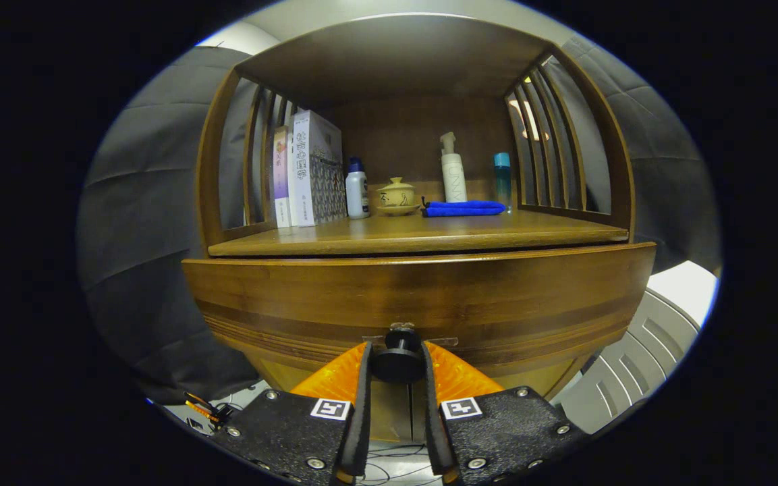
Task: Pull open the drawer, take out the items inside it, and place them on the countertop above the cabinet.
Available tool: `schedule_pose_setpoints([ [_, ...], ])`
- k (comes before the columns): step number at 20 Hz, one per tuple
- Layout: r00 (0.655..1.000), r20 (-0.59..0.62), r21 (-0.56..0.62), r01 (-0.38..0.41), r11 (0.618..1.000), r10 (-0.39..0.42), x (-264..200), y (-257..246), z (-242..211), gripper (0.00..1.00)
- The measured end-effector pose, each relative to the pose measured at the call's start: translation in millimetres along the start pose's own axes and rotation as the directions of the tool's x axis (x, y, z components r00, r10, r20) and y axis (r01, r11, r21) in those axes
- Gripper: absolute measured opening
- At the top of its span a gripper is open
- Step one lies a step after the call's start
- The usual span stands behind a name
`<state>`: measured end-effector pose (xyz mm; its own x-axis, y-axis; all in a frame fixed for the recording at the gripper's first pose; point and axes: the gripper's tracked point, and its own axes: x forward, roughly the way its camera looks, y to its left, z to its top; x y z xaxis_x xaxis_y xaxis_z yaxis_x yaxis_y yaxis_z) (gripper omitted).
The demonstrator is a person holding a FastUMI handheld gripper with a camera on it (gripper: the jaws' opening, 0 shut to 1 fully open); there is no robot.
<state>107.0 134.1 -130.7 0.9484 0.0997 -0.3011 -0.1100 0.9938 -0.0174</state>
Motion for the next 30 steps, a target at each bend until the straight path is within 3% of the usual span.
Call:
schedule_pose_setpoints([
  [14,1.0,-0.002,0.027,-0.023,0.999,0.023,-82,4,-20,0.35],
  [25,0.998,0.006,-0.036,-0.069,0.997,0.069,-119,15,-38,0.36],
  [26,0.997,0.008,-0.034,-0.08,0.996,0.08,-119,17,-36,0.39],
  [30,0.978,0.169,-0.089,-0.106,0.99,0.12,-132,17,20,0.65],
])
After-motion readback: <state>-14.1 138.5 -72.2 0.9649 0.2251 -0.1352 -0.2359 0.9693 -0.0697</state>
